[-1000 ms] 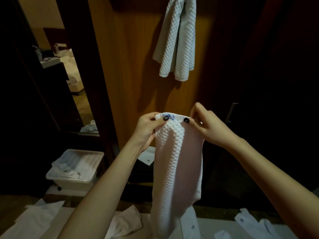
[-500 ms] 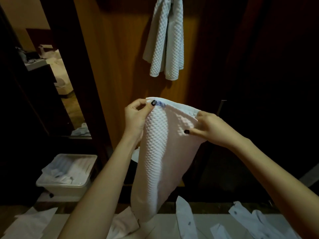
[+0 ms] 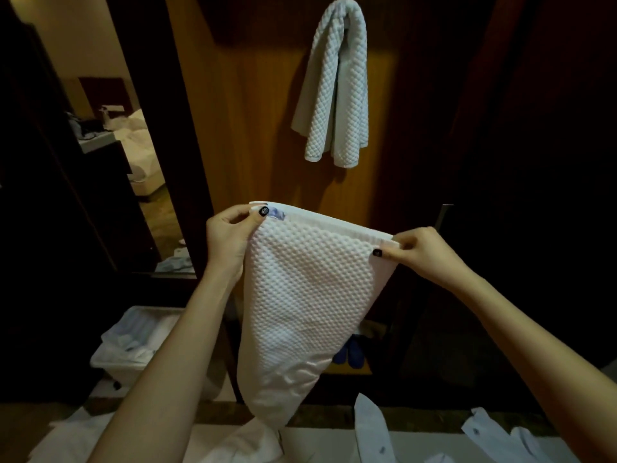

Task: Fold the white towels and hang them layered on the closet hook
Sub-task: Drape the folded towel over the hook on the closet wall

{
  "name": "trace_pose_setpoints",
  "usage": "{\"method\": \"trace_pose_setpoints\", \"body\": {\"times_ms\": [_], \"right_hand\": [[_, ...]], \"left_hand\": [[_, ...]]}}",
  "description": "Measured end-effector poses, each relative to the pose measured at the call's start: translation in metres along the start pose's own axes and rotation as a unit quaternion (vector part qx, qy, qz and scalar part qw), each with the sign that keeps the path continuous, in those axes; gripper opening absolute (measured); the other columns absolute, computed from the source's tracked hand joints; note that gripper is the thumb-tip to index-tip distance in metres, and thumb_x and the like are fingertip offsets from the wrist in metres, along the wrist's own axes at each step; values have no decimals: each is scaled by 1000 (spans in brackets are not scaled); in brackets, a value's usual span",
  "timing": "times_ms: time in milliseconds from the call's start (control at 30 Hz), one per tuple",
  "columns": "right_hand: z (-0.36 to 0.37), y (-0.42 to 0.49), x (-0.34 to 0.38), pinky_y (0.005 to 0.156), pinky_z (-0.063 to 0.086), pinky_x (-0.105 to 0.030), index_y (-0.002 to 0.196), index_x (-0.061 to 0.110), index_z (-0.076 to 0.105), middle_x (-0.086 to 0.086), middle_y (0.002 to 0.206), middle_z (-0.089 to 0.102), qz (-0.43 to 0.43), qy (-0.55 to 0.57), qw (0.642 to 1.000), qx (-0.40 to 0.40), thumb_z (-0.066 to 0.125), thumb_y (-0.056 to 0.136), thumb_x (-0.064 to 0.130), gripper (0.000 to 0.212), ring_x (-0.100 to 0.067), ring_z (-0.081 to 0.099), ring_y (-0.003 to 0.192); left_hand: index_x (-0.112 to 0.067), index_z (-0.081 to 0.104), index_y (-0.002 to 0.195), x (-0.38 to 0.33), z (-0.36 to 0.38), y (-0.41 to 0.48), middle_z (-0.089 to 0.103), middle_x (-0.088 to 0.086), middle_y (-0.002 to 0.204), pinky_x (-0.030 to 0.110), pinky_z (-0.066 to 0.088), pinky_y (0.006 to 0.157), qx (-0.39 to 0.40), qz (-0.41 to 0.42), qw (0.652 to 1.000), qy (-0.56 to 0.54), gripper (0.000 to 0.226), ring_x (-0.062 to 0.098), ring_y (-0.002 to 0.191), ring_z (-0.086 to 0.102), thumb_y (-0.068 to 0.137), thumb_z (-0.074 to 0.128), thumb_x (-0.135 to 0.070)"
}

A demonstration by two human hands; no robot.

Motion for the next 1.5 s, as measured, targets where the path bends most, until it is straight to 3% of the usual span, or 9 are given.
{"method": "trace_pose_setpoints", "body": {"times_ms": [167,367,567,667,733,900,1067,1233,1500], "right_hand": [[-13,25,36,50,27,-26,66,8,45,3,58,42,-56,36,990,-126,73,86,28,40,-5,35,53],[-27,43,41,54,38,-26,88,7,61,-5,76,61,-38,-80,994,-70,73,85,32,28,-20,56,67],[-14,26,9,54,38,-38,80,10,46,-1,63,52,5,-143,985,-95,56,96,21,21,-23,53,59],[-7,17,4,48,39,-22,95,12,54,1,66,57,43,-34,987,-150,55,93,14,3,-12,52,53],[0,14,17,51,42,-12,114,21,60,6,74,64,16,44,991,-123,55,91,8,27,-4,57,54],[7,11,44,56,58,-35,95,23,72,-2,76,73,-26,112,993,4,61,93,12,15,-20,71,63],[8,17,59,83,59,-33,102,8,63,4,90,77,-29,84,988,123,73,86,12,19,-6,72,90],[1,23,90,61,41,-9,88,6,69,16,66,59,-165,-29,985,33,67,91,11,5,6,59,67],[1,39,119,79,32,-27,85,16,65,4,93,46,-224,-111,968,-2,70,89,33,18,-10,41,90]], "left_hand": [[-23,68,86,-21,-18,15,68,-11,83,14,47,70,-24,118,980,156,20,-6,76,62,86,70,-4],[-15,70,98,-10,-18,11,66,-7,82,4,42,57,-49,107,957,266,11,6,78,64,87,71,-13],[-9,53,90,3,26,-12,60,6,69,31,31,54,66,247,817,516,14,30,60,58,97,59,-21],[-13,47,85,2,44,-15,48,-7,62,28,28,51,39,204,859,468,17,24,57,55,95,60,-19],[-15,47,79,3,57,-15,47,-10,60,17,33,44,27,149,908,391,22,12,51,49,92,65,-16],[-20,54,72,4,78,-7,67,-1,67,21,47,46,96,46,967,233,25,10,51,62,86,74,-13],[-10,65,86,-1,80,-7,71,1,78,16,51,55,182,17,972,149,6,4,55,65,89,68,-6],[-11,67,94,-12,78,-9,71,-8,71,15,49,54,251,24,960,123,7,2,57,62,92,63,-5],[-19,69,92,-34,68,-4,72,-9,70,11,46,61,257,48,960,100,16,0,67,64,90,65,-4]]}}
Point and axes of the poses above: each hand's wrist, its own y-axis towards the middle knuckle, its own z-axis out of the palm, x = y × z, the point moved 5 cm from there along y, towards the middle knuckle
